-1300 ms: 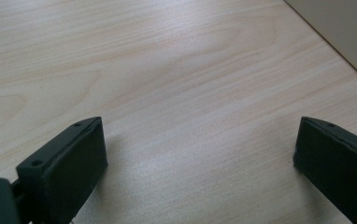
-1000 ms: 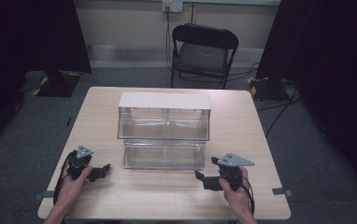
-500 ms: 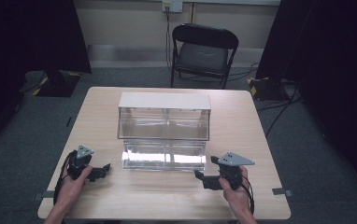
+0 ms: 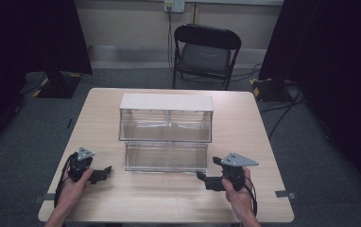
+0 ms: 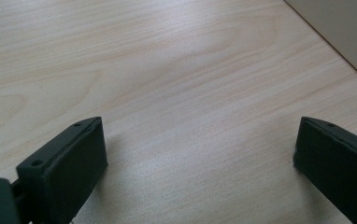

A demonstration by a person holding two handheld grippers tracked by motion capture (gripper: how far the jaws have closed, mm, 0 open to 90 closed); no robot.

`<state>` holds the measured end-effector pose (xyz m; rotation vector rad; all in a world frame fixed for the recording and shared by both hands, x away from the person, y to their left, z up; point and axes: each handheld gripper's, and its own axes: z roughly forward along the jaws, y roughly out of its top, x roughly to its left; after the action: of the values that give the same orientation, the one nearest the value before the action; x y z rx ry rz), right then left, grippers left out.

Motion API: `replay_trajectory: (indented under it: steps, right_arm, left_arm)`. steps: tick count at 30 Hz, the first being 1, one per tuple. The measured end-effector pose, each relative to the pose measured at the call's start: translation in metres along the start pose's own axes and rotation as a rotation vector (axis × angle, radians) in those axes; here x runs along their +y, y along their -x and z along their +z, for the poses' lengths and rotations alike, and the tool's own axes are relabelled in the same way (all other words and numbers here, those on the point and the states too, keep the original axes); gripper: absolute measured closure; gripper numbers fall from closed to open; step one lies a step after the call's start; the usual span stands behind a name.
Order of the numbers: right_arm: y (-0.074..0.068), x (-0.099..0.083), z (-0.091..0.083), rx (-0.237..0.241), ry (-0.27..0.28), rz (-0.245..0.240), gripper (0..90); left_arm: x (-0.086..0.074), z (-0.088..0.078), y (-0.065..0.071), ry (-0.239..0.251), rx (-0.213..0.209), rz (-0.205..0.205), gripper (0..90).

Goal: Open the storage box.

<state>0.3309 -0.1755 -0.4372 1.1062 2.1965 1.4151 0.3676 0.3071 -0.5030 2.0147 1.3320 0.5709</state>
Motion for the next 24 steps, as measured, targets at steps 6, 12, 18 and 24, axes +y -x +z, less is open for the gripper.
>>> replay_trajectory:
  steps: [6, 12, 18, 24]
  right_arm:
    - [0.0, 0.002, 0.0, 0.005, 0.003, -0.003, 13.9]
    - [-0.001, 0.005, 0.0, 0.004, 0.009, 0.002, 13.9]
    - [-0.001, 0.009, -0.002, 0.004, 0.02, 0.004, 14.0]
    - [0.0, 0.011, -0.003, 0.006, 0.027, 0.002, 13.9]
  left_arm:
    - [0.0, 0.0, 0.0, 0.0, 0.0, 0.0, 2.1]
    - [0.0, 0.0, 0.0, 0.0, 0.0, 0.001, 2.1]
    - [0.0, 0.0, 0.0, 0.001, 0.0, -0.002, 2.1]
    - [0.0, 0.0, 0.0, 0.0, 0.0, 0.001, 2.1]
